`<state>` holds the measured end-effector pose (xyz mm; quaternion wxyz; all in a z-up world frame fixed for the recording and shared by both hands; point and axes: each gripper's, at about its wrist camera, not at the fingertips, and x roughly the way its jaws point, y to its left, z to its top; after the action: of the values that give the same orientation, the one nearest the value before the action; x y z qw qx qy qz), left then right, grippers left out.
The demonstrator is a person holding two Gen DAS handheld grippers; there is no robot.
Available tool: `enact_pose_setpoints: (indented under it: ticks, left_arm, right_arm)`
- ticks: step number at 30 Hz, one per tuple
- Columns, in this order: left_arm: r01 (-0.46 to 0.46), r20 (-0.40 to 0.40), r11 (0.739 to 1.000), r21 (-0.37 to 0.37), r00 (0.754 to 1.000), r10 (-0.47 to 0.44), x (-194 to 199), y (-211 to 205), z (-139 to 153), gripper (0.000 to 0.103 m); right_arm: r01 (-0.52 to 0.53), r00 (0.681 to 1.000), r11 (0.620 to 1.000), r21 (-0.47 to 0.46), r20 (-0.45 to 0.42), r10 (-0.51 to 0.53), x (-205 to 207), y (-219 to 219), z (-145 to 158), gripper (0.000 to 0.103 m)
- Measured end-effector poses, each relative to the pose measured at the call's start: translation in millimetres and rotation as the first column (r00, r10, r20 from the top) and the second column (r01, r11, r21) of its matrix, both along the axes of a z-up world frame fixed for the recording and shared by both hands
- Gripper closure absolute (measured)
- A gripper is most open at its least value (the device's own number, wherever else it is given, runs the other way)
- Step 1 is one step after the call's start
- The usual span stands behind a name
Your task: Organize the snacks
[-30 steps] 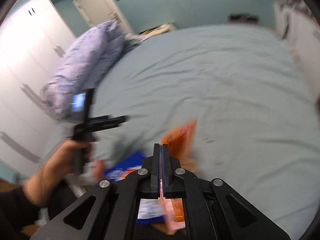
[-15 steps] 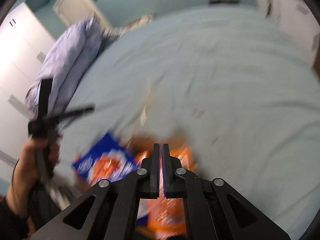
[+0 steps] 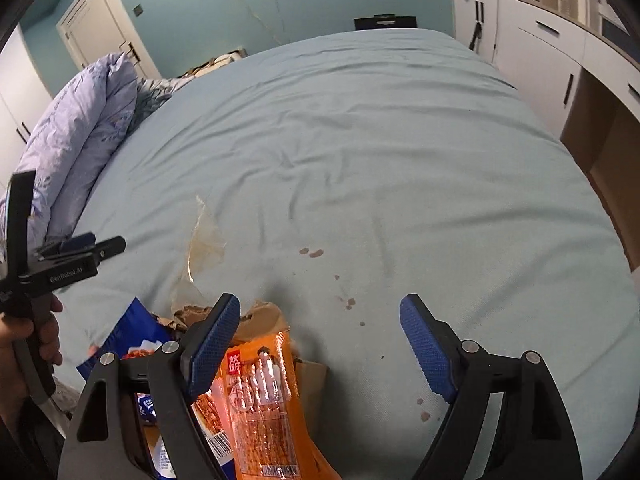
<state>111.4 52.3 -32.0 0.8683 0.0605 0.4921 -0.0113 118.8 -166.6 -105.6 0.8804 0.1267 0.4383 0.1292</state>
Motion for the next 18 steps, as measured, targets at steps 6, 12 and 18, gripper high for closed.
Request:
enact_pose_setpoints:
  ticks: [6, 12, 18]
  left_arm:
    - [0.03, 0.011, 0.999, 0.017, 0.999, -0.03, -2, -8, 2, 0.022]
    - [0.049, 0.012, 0.998, 0.039, 0.999, -0.05, -2, -13, 1, 0.022]
    - [0.049, 0.012, 0.998, 0.037, 0.999, -0.049, -2, -11, 0, 0.022]
  right_arm:
    - [-0.038, 0.999, 0.999, -0.012, 0.008, 0.038, 11, 10, 17, 0.021]
    - [-0.049, 0.999, 0.999, -0.013, 0.0, 0.049, 12, 8, 20, 0.021]
    - [-0.049, 0.999, 0.999, -0.017, -0.004, 0.049, 17, 8, 20, 0.021]
